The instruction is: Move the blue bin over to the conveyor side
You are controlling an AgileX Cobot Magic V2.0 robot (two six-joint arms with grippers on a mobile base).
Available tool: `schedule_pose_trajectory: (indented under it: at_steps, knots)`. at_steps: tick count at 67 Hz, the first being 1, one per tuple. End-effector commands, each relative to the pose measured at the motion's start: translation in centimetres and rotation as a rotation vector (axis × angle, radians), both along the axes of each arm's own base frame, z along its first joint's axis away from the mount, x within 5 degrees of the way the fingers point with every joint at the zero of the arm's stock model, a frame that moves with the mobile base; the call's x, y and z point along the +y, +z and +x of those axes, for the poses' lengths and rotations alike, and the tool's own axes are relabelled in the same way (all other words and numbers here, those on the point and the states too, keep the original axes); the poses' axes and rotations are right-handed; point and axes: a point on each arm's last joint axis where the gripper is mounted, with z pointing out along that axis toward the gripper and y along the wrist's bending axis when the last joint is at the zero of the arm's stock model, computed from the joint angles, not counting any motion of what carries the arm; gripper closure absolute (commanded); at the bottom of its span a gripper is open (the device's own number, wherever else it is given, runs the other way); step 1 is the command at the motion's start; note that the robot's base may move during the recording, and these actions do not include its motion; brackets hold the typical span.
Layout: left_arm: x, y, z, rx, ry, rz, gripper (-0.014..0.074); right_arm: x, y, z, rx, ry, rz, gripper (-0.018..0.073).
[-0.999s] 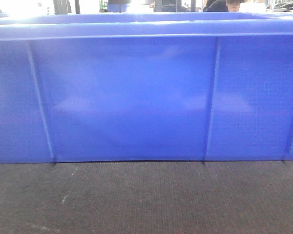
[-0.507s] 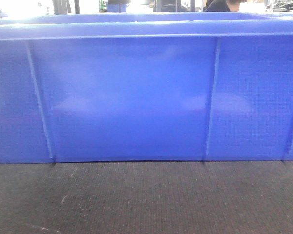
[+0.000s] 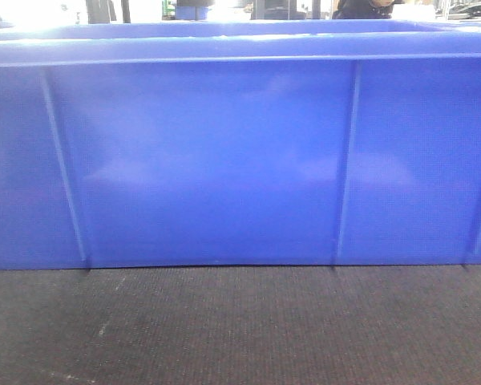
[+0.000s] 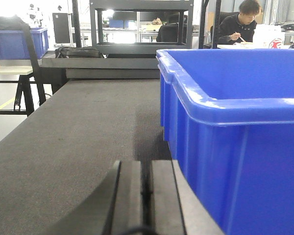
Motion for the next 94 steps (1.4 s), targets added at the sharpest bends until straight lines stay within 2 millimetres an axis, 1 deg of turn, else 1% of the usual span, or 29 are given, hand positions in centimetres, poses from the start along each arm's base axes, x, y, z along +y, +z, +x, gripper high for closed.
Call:
schedule_pose_trajectory:
  at_steps: [1,26,36,54,61,70,77,87,90,92,94]
  knots:
    - [0.0,0.3,-0.1,-0.03,0.001,0.002,0.0613,0.0,0.2,-0.1,-0.035,-0.004,-0.008,0.0648]
    - [0.0,0.3,-0.1,-0.03,0.001,0.002,0.0613,0.0,0.2,-0.1,-0.035,-0.004,-0.008,0.0648]
    - [0.0,0.3,-0.1,-0.03,0.001,0.002,0.0613,0.1,0.3,0.1,-0.075,0.002,-0.001,0.0648]
    - [0.0,0.3,-0.1,-0.03,0.001,0.002,0.0613,0.6,-0.8,0.5,-0.06,-0.102,-0.024,0.0648]
    - [0.0,0.3,-0.1,-0.03,0.001,0.002,0.0613,0.7,-1.9,1.1,-0.051,-0.15,-0.004,0.0648]
    - [0.0,0.3,-0.1,-0.03,0.001,0.002,0.0613,0.9,-4.0,2.2,-0.046,-0.176,0.017,0.0648]
    - [0.0,0.3,-0.1,-0.03,0.001,0.002,0.0613,0.7,-6.0,3.0,-0.052,-0.204,0.037,0.0648]
    - [0.0,0.3,-0.1,-0.03,0.001,0.002,0.0613,0.6,-9.8,4.0,-0.04,-0.224,0.068,0.0648]
    - [0.0,0.3,-0.1,-0.03,0.001,0.002,0.0613,0.5,-9.3,3.9,-0.081,-0.23,0.098,0.0648]
    - [0.0,0.3,-0.1,-0.03,0.001,0.002,0.0613,0.6,-9.9,4.0,-0.021,-0.223,0.087,0.0648]
    - [0.0,0.3,-0.1,-0.03,0.001,0.002,0.0613,0.6,-10.1,4.0,-0.009,-0.223,0.053,0.0648]
